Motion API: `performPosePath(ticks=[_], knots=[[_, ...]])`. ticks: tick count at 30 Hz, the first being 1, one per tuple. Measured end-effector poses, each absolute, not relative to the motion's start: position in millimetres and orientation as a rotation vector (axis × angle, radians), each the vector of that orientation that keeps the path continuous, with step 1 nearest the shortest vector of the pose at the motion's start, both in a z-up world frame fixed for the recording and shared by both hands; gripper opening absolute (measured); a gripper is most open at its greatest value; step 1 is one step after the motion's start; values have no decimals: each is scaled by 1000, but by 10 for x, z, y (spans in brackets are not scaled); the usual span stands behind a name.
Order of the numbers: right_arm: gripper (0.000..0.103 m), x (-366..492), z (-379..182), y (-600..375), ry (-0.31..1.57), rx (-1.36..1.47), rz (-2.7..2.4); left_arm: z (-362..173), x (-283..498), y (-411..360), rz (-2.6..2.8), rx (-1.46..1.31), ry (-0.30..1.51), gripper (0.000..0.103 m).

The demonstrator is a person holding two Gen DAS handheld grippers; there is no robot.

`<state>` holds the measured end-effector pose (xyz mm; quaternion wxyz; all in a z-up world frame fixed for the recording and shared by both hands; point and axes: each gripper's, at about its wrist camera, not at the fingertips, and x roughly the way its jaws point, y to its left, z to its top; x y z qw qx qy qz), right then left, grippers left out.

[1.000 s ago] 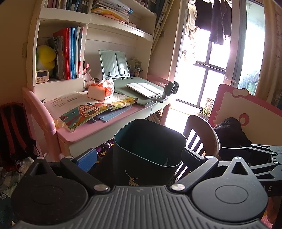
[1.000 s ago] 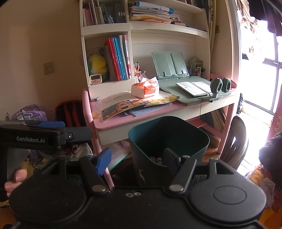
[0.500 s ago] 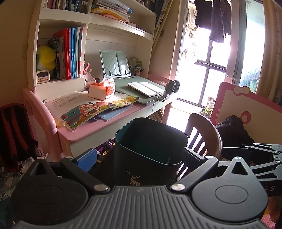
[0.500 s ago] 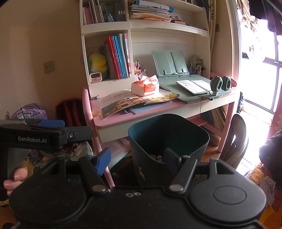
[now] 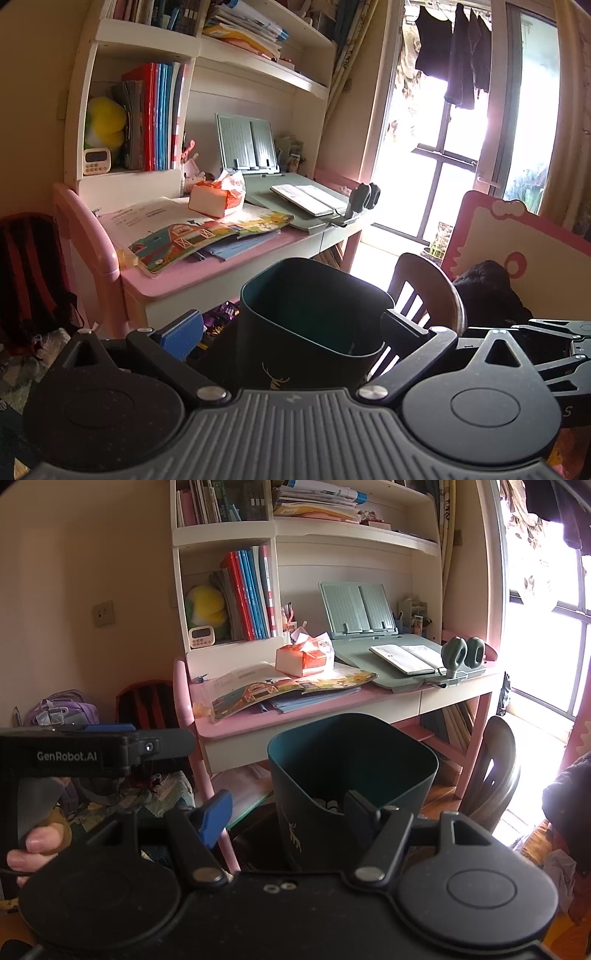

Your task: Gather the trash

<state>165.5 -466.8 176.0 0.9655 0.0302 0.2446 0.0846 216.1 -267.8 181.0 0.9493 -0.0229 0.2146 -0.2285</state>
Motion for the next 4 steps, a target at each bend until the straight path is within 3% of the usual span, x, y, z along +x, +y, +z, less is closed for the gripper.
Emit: performPosePath(ticks=[4], knots=[[67, 1673, 1740, -4659, 502, 62, 173, 1777, 2130, -2691, -458, -26, 432, 103]])
